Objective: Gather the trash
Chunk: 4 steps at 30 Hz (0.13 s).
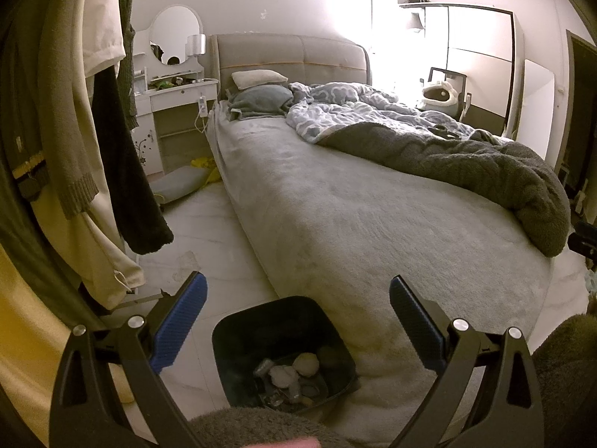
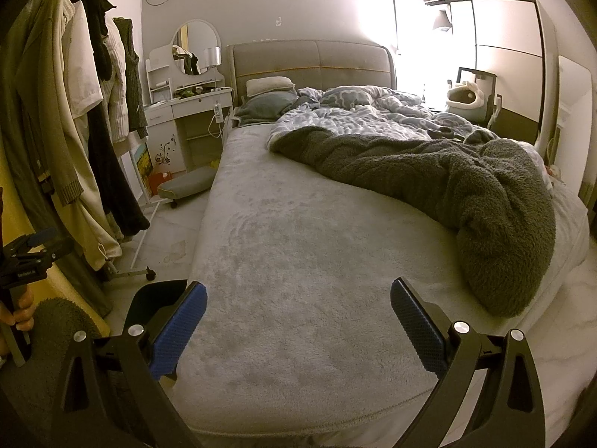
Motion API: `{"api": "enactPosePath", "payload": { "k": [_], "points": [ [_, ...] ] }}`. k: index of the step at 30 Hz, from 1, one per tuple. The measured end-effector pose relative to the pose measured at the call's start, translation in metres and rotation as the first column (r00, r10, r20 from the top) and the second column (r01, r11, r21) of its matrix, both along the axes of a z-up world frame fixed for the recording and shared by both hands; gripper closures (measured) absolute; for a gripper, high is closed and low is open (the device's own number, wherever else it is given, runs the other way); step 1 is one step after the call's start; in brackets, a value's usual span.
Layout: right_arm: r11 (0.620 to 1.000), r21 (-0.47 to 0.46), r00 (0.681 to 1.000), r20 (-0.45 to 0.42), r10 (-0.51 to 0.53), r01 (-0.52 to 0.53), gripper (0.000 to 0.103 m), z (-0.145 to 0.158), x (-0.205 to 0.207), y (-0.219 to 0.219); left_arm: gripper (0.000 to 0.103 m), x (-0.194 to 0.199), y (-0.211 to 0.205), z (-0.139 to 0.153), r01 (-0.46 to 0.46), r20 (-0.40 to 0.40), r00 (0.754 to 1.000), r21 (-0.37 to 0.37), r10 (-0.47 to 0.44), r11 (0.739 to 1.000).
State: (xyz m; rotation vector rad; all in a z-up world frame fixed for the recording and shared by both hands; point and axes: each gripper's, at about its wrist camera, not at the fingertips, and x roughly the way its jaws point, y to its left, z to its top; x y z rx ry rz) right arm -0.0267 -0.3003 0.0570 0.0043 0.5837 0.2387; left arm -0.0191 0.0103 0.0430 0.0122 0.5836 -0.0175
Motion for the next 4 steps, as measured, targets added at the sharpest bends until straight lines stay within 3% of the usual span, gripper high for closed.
{"api": "enactPosePath", "payload": {
  "k": [4],
  "points": [
    [1.000,0.000,1.000,0.000,0.000,0.000,0.003,0.0003,0.0002,0.0002,0.003,-0.0002,-0.0047,-0.0001,0.000,0.000,1.000,0.008,0.000,1.000]
  ]
}}
